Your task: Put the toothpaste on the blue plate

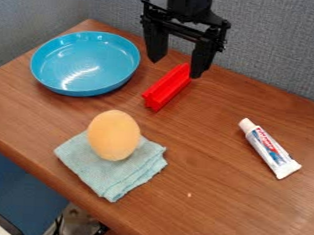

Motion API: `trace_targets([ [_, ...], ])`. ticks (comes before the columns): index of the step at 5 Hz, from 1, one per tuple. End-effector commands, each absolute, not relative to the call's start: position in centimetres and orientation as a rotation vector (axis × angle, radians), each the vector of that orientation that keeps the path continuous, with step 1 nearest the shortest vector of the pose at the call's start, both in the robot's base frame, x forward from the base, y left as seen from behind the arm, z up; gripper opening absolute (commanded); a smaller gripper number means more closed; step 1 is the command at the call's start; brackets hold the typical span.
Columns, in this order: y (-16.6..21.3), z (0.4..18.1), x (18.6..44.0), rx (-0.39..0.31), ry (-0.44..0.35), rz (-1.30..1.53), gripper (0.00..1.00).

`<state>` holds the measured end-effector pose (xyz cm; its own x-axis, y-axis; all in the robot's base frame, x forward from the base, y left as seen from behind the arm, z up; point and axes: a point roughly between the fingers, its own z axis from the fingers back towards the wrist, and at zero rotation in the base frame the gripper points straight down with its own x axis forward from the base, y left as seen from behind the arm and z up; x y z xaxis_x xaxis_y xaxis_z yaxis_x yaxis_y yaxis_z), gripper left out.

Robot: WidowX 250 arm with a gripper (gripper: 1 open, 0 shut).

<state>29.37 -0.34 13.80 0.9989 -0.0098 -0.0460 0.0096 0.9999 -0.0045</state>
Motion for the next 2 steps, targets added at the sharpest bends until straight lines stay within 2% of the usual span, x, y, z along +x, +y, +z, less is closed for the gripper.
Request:
trace_targets([
  [1,-0.5,13.2,29.2,-0.005,0.065,-0.008,1.0],
  [2,-2.3,12.6,29.5,-0.012,0.079,0.039,1.0],
])
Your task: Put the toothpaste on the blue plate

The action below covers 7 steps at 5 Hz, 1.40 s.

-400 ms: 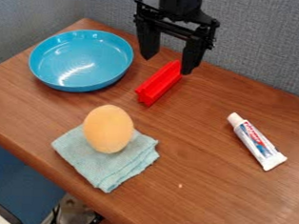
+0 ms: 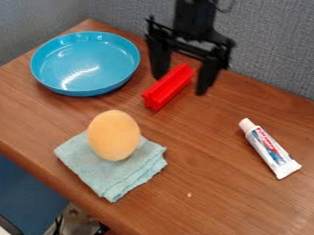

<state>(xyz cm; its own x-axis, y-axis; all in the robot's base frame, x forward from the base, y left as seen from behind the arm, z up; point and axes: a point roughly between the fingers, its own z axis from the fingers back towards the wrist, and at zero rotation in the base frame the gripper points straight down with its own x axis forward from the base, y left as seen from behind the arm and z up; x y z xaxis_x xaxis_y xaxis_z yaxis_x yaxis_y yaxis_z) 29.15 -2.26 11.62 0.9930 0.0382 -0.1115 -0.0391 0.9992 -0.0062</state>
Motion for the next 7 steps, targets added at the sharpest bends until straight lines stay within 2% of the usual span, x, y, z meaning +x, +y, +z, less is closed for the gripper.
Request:
trace_targets([
  [1,-5.1,11.8,30.3,-0.02,0.073,0.095,1.0],
  [4,-12.5,8.9,32.2,-0.032,0.04,0.392,1.0],
  [6,-14.2,6.5,33.2,-0.07,0.001,0.763,1.0],
  [7,-14.1,5.4,33.7,-0.08,-0.012,0.815,1.0],
])
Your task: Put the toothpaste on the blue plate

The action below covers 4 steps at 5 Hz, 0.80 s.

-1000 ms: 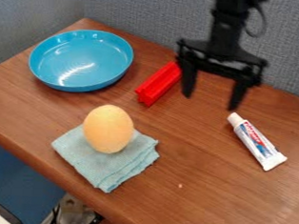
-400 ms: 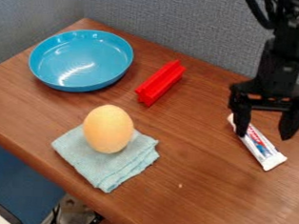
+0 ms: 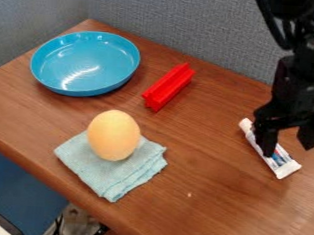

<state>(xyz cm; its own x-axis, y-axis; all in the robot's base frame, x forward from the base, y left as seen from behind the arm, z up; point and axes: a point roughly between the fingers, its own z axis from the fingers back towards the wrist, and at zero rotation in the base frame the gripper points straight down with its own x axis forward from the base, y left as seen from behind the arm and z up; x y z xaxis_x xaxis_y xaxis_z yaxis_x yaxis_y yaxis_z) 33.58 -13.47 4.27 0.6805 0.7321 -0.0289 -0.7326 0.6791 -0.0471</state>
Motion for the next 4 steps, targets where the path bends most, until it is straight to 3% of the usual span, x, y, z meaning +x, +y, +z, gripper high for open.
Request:
trace_targets([
  [1,-13.9,4.5,34.1,-0.081,-0.023,0.828,1.0],
  [4,-13.3,3.0,34.7,-0.067,-0.051,0.844,1.0],
])
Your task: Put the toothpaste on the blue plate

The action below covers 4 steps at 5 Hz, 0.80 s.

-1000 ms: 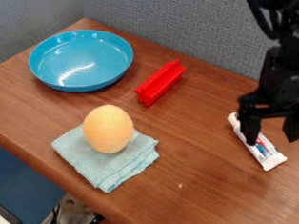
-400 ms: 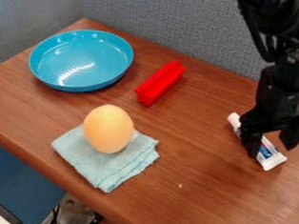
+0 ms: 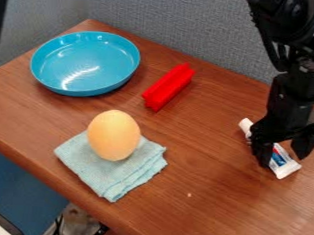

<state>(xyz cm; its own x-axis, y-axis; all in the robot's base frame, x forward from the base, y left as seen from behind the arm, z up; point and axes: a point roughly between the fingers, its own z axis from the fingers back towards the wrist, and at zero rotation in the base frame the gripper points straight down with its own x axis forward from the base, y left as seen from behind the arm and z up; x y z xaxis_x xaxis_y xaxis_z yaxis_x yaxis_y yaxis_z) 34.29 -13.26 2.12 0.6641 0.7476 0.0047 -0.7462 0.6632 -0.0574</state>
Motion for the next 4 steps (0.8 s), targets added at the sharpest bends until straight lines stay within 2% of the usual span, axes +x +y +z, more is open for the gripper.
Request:
trace_targets([
  [1,-13.11,2.9,34.76,-0.062,-0.056,0.847,1.0],
  [4,-12.66,2.87,34.97,-0.053,-0.064,0.854,1.0],
])
